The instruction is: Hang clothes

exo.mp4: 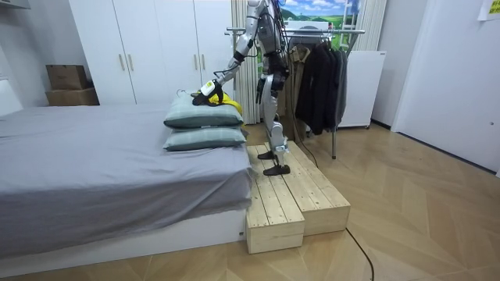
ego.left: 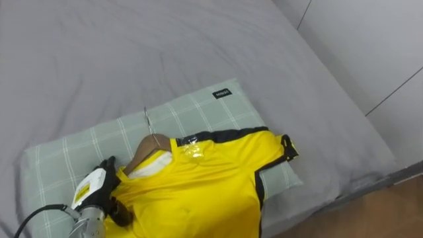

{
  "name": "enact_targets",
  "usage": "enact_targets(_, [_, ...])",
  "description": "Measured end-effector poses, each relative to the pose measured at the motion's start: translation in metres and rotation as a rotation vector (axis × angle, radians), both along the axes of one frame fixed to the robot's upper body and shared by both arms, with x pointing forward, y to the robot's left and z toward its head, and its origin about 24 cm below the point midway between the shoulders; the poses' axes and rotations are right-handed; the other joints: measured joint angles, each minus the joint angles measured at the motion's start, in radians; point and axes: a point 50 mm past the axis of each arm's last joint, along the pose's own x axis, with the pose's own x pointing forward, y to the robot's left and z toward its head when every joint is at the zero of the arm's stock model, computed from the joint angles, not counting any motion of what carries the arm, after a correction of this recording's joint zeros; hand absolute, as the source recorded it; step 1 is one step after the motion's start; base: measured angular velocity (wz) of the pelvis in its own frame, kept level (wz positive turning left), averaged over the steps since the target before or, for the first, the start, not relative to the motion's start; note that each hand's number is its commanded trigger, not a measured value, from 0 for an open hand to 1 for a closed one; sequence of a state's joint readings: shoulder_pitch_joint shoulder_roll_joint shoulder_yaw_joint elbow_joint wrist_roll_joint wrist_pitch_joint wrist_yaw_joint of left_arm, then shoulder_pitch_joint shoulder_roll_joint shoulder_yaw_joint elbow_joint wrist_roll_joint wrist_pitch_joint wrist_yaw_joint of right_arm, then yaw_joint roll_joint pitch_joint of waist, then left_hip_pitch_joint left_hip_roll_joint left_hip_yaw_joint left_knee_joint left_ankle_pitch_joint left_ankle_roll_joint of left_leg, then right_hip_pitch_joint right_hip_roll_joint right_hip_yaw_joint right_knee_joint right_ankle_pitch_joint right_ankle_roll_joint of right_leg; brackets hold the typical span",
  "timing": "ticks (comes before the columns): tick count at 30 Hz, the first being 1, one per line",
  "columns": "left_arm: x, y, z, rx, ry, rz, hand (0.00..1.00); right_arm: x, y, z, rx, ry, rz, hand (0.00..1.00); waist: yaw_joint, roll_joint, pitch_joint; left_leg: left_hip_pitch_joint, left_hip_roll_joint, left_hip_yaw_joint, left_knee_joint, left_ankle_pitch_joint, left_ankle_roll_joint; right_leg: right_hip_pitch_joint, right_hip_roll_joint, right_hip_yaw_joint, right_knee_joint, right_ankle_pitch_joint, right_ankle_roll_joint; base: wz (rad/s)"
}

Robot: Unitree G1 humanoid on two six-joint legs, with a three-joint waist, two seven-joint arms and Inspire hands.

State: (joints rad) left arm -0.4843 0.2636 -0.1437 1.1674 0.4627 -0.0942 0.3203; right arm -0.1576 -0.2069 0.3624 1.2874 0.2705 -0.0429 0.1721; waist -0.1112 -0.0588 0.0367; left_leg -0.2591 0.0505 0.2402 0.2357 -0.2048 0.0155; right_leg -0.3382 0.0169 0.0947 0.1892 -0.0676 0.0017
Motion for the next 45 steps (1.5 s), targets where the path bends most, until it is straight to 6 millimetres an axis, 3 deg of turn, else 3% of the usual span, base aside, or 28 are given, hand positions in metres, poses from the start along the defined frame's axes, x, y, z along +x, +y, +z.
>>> enact_targets(11, [0.01, 0.001, 0.011, 0.015, -0.027, -0.018, 0.0, 0.009, 0.003, 0.003, -0.008, -0.023, 0.01, 0.0, 0.0, -0.015, 0.0054, -0.061, -0.001, -0.002, 0.036, 0.003, 0.004, -0.052, -0.005, 0.0, 0.019, 0.005, 0.003, 0.0])
enact_targets(19, [0.011, 0.0, 0.011, 0.02, -0.036, -0.017, 0.0, 0.01, 0.002, 0.003, -0.01, -0.027, 0.001, 0.0, 0.0, -0.014, 0.0056, -0.07, -0.004, 0.0, 0.04, 0.005, 0.008, -0.063, -0.009, 0.0, 0.022, 0.012, 0.006, 0.0])
enact_targets(20, [0.011, 0.0, 0.011, 0.02, -0.035, -0.017, 0.17, 0.01, 0.002, 0.003, -0.011, -0.027, 0.001, 0.0, 0.0, -0.014, 0.0056, -0.069, -0.004, 0.0, 0.04, 0.005, 0.008, -0.063, -0.009, 0.0, 0.023, 0.012, 0.006, 0.0])
enact_targets(21, [0.011, 0.0, 0.011, 0.02, -0.035, -0.017, 0.51, 0.01, 0.002, 0.003, -0.011, -0.028, 0.001, 0.0, 0.0, -0.014, 0.0057, -0.069, -0.004, 0.0, 0.04, 0.005, 0.008, -0.064, -0.009, 0.0, 0.024, 0.012, 0.006, 0.0])
enact_targets(22, [0.011, -0.001, 0.011, 0.019, -0.036, -0.016, 1.0, 0.01, 0.002, 0.003, -0.011, -0.028, 0.0, 0.0, 0.0, -0.013, 0.0058, -0.069, -0.004, 0.0, 0.041, 0.005, 0.008, -0.064, -0.009, 0.0, 0.026, 0.012, 0.006, 0.0])
enact_targets(32, [0.012, 0.004, 0.015, 0.056, -0.074, 0.002, 1.0, 0.011, 0.001, 0.004, -0.019, -0.034, -0.009, 0.0, -0.001, 0.004, 0.0066, -0.069, -0.003, 0.0, 0.049, 0.005, 0.009, -0.072, -0.009, 0.0, 0.051, 0.012, 0.006, 0.0])
enact_targets(45, [0.008, -0.004, 0.007, 0.046, -0.027, -0.015, 1.0, 0.012, 0.001, 0.004, -0.008, -0.04, -0.021, 0.0, -0.009, 0.006, 0.0072, -0.084, -0.004, 0.0, 0.056, 0.007, 0.012, -0.094, -0.011, 0.0, 0.071, 0.012, 0.006, 0.0])
